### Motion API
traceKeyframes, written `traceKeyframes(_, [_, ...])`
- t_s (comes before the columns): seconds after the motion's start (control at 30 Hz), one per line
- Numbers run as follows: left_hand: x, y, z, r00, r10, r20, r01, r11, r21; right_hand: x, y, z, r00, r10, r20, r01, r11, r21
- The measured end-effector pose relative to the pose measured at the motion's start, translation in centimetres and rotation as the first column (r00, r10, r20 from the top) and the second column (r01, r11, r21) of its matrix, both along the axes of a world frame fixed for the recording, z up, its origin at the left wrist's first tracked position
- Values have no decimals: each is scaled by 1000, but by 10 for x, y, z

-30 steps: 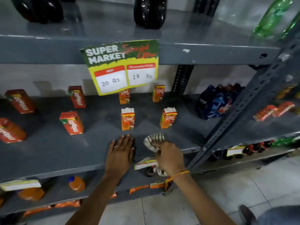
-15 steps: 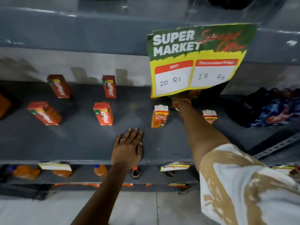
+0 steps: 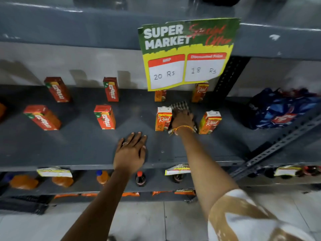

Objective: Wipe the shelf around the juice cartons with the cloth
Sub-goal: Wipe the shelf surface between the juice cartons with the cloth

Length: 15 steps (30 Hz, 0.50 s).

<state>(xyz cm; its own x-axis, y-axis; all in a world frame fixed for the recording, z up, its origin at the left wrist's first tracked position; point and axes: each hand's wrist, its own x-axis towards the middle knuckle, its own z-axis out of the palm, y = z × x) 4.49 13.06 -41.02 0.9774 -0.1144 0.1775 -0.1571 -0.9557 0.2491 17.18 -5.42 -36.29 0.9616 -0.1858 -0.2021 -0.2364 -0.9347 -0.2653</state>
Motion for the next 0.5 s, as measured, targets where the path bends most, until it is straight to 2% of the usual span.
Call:
traceKeyframes(0.13, [0,0,0,1000,-4,-10,4,1000,19,-52,-2,17,998,-8,-55,12,998,65])
traceKeyframes(0.23, [0,1,-1,1000,-16,-24,17,1000,7,-78,-7,18,994,52,-93,-48,998,37])
traceKeyframes(0.37, [0,1,-1,999,-26,-41,26,1000,-6,-108,-24,13,993,108,-55,-104,992,78])
traceKeyframes(0.5, [-2,2,-2,998,-16,-56,17,1000,6,-140,-64,6,968,251,-14,-250,966,62])
